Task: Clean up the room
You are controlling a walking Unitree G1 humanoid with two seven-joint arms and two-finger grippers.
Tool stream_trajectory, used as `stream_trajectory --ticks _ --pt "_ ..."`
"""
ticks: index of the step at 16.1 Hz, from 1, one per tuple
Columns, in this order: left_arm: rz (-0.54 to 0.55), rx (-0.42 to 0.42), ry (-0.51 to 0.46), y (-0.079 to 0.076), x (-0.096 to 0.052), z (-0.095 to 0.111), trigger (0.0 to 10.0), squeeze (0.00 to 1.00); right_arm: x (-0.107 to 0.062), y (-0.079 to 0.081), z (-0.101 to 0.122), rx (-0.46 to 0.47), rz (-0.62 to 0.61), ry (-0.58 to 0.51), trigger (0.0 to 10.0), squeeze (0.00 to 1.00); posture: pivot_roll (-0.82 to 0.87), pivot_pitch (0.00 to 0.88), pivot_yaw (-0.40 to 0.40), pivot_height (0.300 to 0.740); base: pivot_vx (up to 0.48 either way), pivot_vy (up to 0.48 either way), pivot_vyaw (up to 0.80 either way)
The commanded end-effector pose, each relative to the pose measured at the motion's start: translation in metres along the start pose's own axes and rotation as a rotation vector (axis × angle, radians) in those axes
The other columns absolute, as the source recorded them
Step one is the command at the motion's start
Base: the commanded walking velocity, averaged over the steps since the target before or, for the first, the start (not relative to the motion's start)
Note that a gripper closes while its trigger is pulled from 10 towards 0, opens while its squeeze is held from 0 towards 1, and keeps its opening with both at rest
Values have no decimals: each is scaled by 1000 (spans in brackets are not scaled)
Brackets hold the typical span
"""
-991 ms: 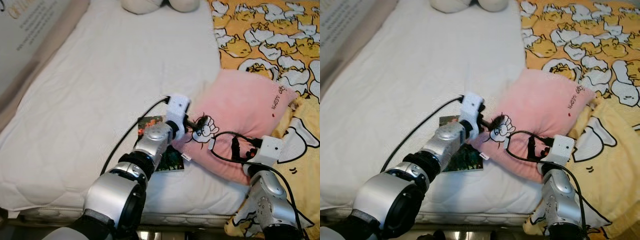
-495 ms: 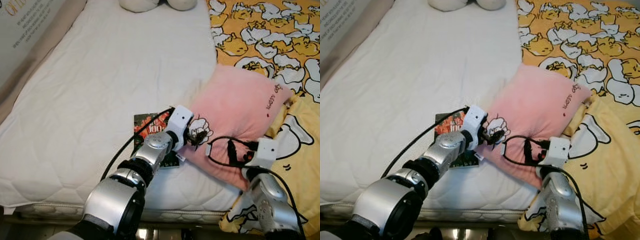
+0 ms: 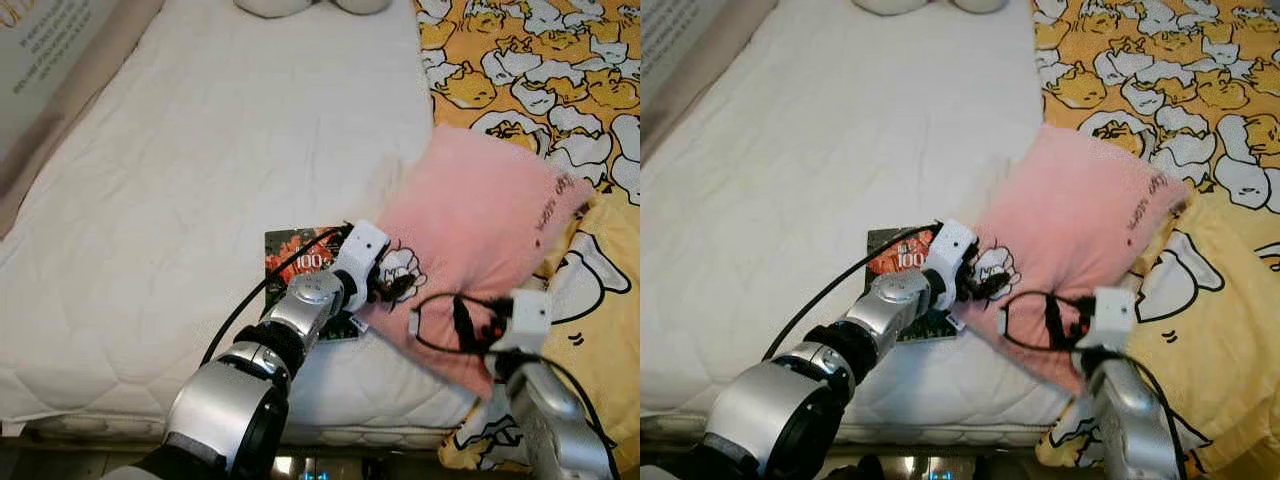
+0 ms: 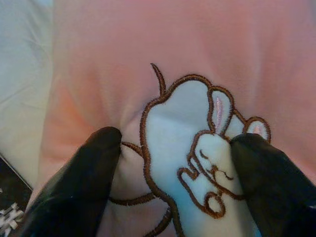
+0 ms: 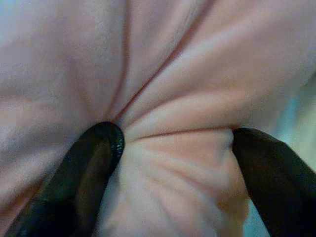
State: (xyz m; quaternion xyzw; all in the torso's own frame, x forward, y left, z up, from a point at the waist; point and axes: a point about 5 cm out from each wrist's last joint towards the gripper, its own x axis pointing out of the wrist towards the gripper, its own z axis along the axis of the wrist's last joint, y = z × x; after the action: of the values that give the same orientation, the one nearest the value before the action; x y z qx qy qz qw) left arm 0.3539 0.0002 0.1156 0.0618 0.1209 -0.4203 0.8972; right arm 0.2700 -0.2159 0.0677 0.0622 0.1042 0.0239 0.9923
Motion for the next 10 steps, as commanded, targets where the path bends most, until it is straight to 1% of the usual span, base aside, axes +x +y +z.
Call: stream_trajectory --ticks 1,4,6,8,9,10 --pt "-147 -97 70 -55 14 -28 0 0 -7 4 -19 2 31 91 0 0 -191 262 4 732 0 0 0" --pt "-183 -90 121 -59 11 -40 0 0 -10 -3 -26 9 0 127 0 0 -185 259 -5 732 0 0 0" --pt "-165 -76 137 -57 10 -43 0 0 -7 -4 -27 10 -9 136 0 0 -176 253 -6 732 0 0 0" --pt "-119 -85 132 -51 8 -45 0 0 -5 -5 -27 7 -20 138 0 0 -165 241 -3 732 0 0 0" --pt "-100 -90 122 -45 6 -43 0 0 -3 -6 -27 5 -27 140 0 0 -156 230 0 732 0 0 0" --pt "-96 -94 119 -42 5 -44 0 0 -2 -6 -29 10 -31 144 0 0 -145 212 4 732 0 0 0"
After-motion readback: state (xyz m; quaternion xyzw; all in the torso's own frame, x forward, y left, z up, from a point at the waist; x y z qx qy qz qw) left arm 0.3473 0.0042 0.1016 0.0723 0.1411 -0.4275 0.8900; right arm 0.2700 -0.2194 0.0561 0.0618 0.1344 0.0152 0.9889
